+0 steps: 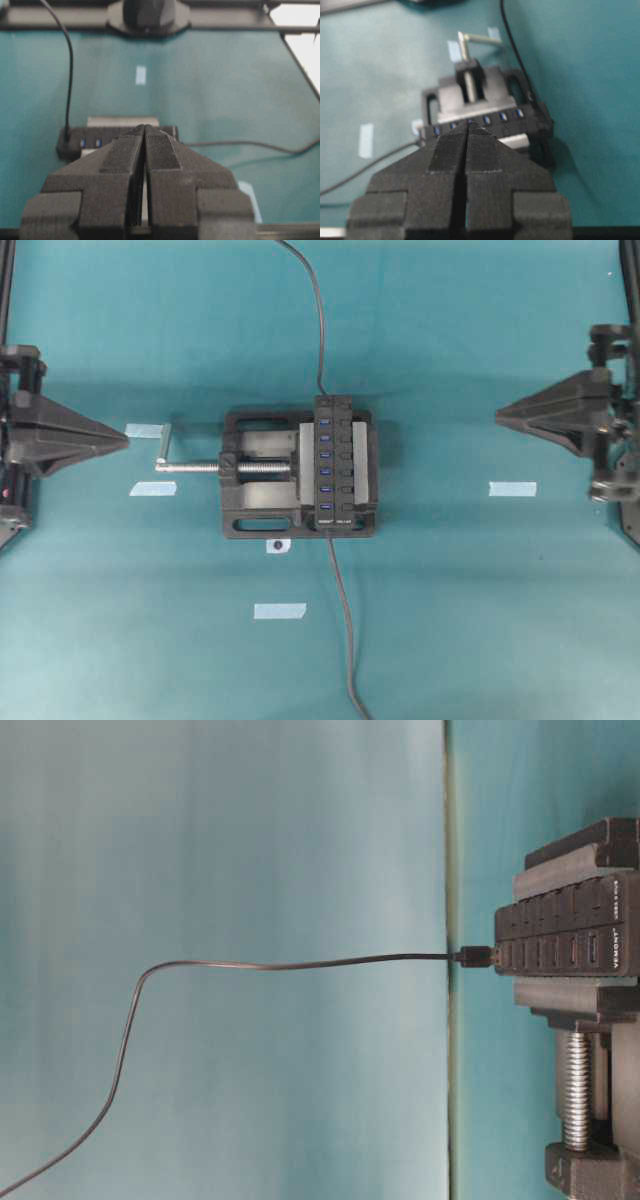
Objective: Insert the USB into the front port of the fixed hub.
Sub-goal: 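Move the right gripper from rest toward the clamped USB hub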
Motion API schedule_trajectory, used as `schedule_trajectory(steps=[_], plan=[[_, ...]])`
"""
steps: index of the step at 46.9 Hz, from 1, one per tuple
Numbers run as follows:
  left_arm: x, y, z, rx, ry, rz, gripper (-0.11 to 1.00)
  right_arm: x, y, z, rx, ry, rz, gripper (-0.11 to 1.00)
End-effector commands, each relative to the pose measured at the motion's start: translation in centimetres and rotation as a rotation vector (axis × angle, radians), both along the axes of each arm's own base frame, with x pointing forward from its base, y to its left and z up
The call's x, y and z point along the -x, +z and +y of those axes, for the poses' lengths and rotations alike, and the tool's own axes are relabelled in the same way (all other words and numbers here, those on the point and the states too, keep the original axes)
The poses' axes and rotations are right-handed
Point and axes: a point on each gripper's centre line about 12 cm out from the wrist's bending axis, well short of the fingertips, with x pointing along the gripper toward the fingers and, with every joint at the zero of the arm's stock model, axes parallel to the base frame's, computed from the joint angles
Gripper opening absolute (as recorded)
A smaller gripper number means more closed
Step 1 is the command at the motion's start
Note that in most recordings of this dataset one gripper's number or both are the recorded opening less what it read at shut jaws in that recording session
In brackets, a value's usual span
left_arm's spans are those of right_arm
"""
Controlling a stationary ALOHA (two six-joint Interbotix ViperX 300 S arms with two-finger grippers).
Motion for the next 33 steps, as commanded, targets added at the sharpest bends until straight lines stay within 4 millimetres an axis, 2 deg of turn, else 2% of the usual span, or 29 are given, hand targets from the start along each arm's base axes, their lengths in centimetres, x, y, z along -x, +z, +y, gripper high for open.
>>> schedule_trajectory(steps=[1, 17, 33], plan=[[-0.5, 0.7, 0.0, -0.003, 0.001, 0.006, 0.0, -0.9, 0.7, -0.5, 0.017, -0.012, 0.011, -0.05], [-0.7, 0.2, 0.0, 0.0, -0.001, 0.038, 0.0, -3.0, -0.4, -2.5, 0.03, -0.071, 0.096, -0.05], [-0.7, 0.0, -0.1, 0.0, -0.004, 0.058, 0.0, -5.2, -2.0, -3.2, 0.035, -0.07, 0.183, -0.05]])
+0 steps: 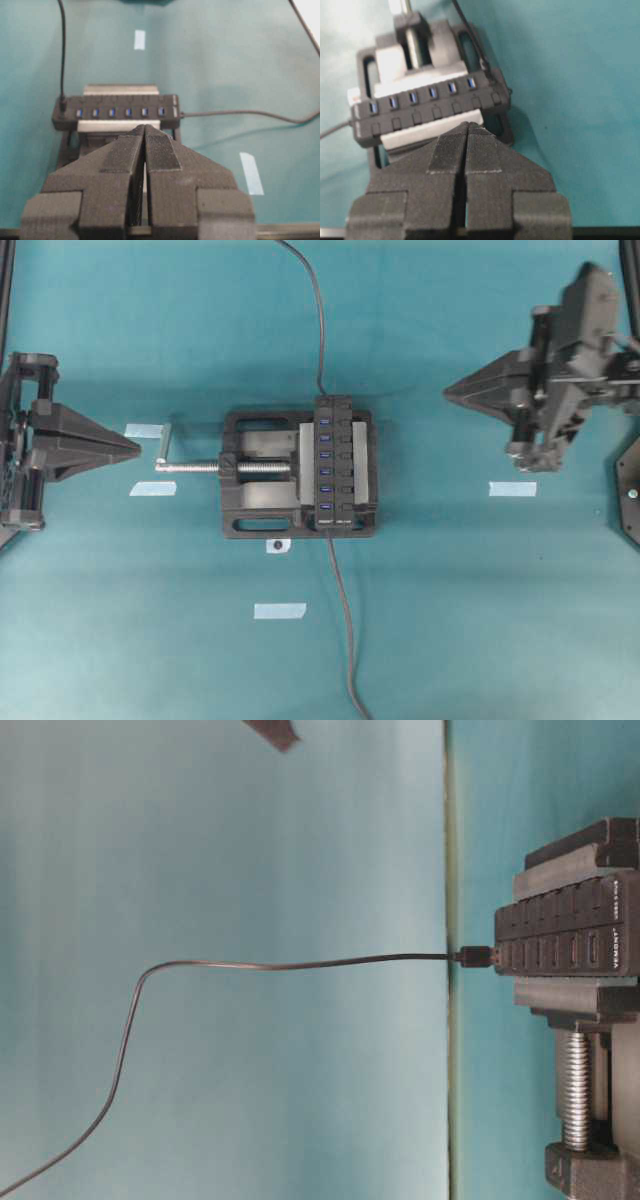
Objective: Insert the USB into the front port of the fixed hub.
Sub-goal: 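Move the right gripper from rest toward the clamped USB hub, then lower the open right gripper over the USB plug at the hub's end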
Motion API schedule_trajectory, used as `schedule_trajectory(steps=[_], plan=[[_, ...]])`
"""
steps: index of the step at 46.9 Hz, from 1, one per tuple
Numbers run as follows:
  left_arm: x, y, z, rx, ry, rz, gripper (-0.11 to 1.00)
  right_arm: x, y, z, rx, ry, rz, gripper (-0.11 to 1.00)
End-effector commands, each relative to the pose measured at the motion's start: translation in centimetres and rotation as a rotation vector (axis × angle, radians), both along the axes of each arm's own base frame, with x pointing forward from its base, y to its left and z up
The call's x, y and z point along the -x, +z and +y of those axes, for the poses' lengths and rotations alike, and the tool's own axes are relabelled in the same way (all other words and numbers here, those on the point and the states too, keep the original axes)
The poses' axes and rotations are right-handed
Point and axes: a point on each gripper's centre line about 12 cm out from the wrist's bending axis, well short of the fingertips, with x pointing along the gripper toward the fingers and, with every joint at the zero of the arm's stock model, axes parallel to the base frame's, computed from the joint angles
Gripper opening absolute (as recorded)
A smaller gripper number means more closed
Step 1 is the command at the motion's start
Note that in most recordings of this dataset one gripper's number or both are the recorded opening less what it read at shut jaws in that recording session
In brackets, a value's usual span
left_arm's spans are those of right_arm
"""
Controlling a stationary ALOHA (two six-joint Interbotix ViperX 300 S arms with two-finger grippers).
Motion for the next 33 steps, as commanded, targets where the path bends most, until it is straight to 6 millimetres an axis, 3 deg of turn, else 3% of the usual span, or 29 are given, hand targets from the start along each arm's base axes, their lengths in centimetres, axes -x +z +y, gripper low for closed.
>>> schedule_trajectory(steps=[1, 19, 33], plan=[[-0.3, 1.1, 0.0, 0.002, -0.001, -0.026, 0.0, -1.0, 0.9, -0.4, 0.015, 0.0, -0.016, -0.05], [-0.3, 1.0, 0.0, 0.0, -0.002, -0.025, 0.0, -4.3, -0.4, -1.1, 0.118, 0.072, 0.068, -0.05], [-0.3, 1.1, 0.0, 0.0, 0.0, -0.029, 0.0, -5.8, -1.9, -2.0, 0.136, 0.061, 0.059, -0.05]])
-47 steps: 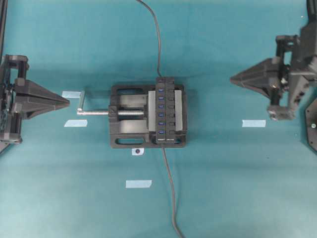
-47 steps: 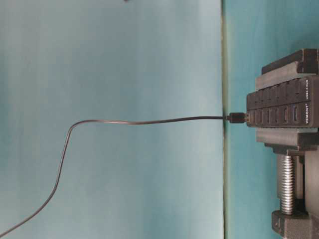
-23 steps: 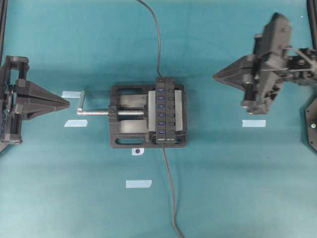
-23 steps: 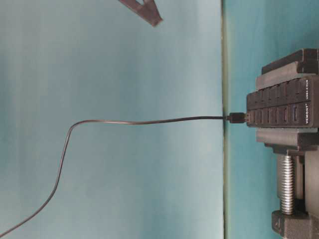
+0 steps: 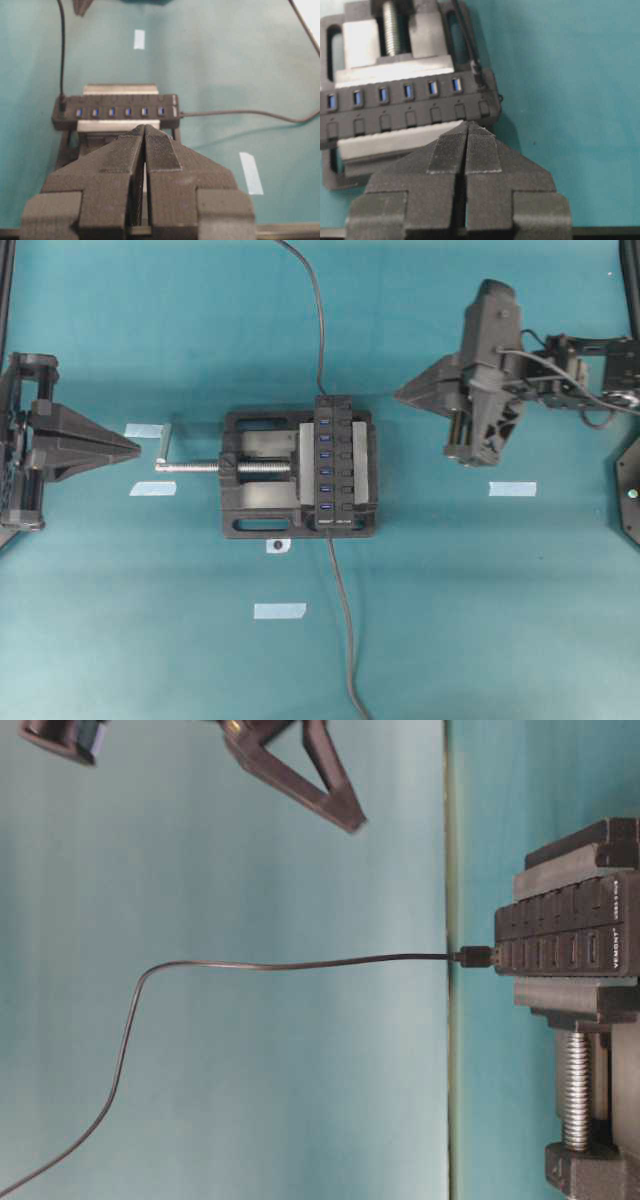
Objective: Insert the USB into the front port of the fixed hub.
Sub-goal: 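Lower the open right gripper over the USB plug at the hub's end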
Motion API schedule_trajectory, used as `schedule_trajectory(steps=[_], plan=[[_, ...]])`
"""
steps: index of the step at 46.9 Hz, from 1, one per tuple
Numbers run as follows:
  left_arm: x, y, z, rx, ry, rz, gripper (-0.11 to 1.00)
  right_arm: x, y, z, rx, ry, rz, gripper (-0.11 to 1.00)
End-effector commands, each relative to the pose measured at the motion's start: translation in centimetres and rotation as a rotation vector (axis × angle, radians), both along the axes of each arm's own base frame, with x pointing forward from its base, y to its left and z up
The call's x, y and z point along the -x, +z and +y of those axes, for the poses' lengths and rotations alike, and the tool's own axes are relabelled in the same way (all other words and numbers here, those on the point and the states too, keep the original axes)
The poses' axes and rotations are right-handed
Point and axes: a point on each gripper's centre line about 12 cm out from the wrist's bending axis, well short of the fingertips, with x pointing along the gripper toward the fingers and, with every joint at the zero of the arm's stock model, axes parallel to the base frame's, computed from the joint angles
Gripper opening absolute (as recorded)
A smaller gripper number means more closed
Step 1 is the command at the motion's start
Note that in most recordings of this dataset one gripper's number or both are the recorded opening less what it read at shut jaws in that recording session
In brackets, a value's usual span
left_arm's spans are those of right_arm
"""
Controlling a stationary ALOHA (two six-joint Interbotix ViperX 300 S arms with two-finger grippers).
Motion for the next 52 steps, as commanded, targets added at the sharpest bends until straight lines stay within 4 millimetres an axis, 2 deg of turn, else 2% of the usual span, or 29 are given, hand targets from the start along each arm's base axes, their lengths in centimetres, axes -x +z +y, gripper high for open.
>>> schedule_trajectory(steps=[1, 13, 28, 52], plan=[[-0.3, 1.1, 0.0, -0.001, 0.0, -0.029, 0.0, -0.8, 0.9, -0.5, 0.024, -0.001, -0.047, -0.05], [-0.3, 1.0, 0.0, -0.001, -0.002, -0.023, 0.0, -2.1, -0.7, -0.8, 0.022, -0.002, -0.041, -0.05], [-0.2, 1.0, 0.0, -0.001, -0.002, -0.023, 0.0, -4.5, -1.3, -1.4, 0.036, 0.008, -0.038, -0.05], [0.0, 0.8, 0.0, 0.0, 0.0, -0.023, 0.0, -5.9, -2.8, -1.7, 0.047, 0.023, 0.006, -0.06]])
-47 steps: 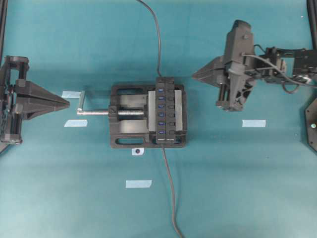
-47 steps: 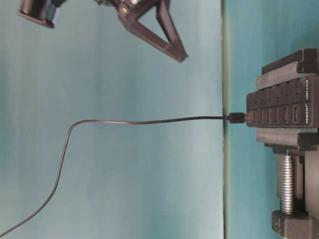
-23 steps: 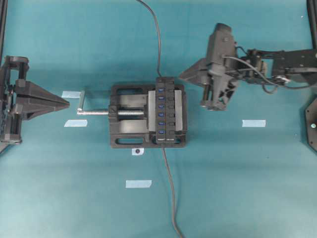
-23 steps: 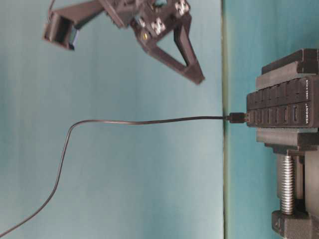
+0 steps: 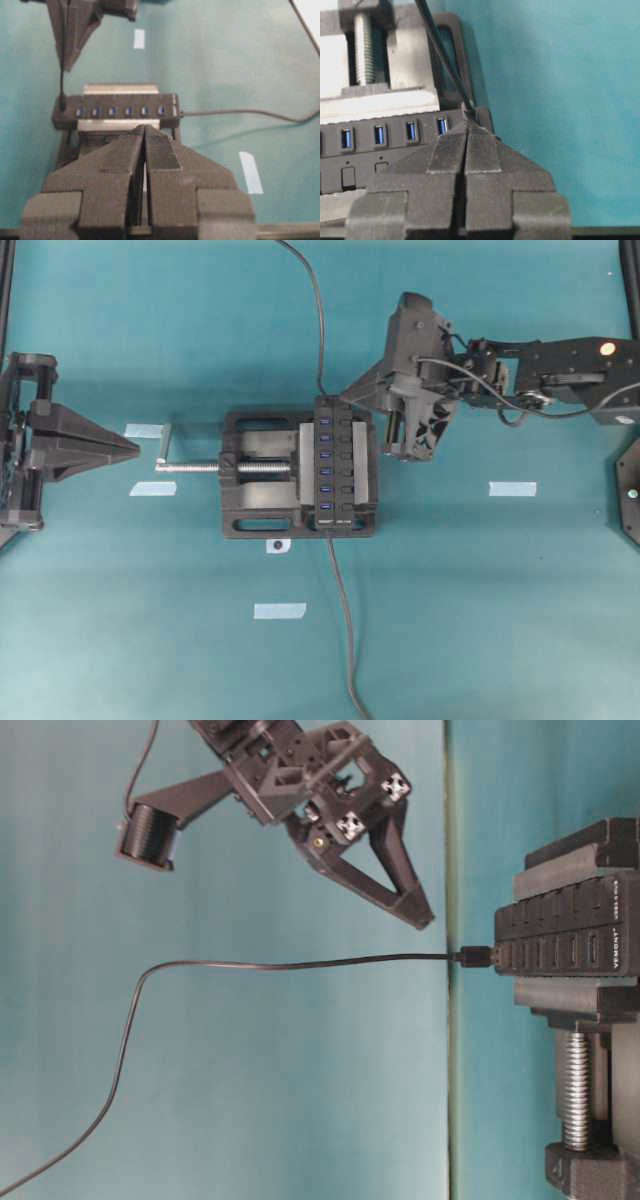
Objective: Insert the USB into the front port of the fixed hub.
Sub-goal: 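Lower the open right gripper over the USB plug at the hub's end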
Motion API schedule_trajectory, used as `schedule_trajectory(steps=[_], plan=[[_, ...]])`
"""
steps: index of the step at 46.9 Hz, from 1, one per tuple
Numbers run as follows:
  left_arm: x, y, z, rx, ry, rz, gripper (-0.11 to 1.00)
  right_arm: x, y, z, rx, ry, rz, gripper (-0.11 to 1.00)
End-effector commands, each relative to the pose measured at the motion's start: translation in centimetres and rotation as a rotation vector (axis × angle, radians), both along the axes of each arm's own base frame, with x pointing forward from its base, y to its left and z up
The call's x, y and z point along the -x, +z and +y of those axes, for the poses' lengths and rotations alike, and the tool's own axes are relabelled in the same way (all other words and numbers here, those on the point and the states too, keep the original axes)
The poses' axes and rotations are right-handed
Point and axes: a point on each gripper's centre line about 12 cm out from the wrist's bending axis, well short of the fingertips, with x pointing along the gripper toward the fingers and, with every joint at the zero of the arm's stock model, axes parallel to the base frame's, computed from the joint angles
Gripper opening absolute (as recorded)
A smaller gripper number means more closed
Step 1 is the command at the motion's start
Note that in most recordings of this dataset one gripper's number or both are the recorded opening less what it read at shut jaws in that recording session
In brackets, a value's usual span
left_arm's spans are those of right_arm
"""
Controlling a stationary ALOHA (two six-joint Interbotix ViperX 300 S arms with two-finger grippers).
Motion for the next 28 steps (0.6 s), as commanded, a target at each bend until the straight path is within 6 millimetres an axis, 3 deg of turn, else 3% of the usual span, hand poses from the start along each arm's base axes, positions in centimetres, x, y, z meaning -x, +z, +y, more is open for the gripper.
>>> schedule_trajectory(steps=[1, 28], plan=[[-0.15, 0.57, 0.0, -0.001, 0.0, -0.015, 0.0, -0.57, 0.98, -0.19, 0.017, 0.006, -0.029, -0.06], [-0.04, 0.57, -0.03, 0.0, -0.002, -0.018, 0.0, -1.18, 0.64, -0.34, 0.018, 0.011, -0.002, -0.06]])
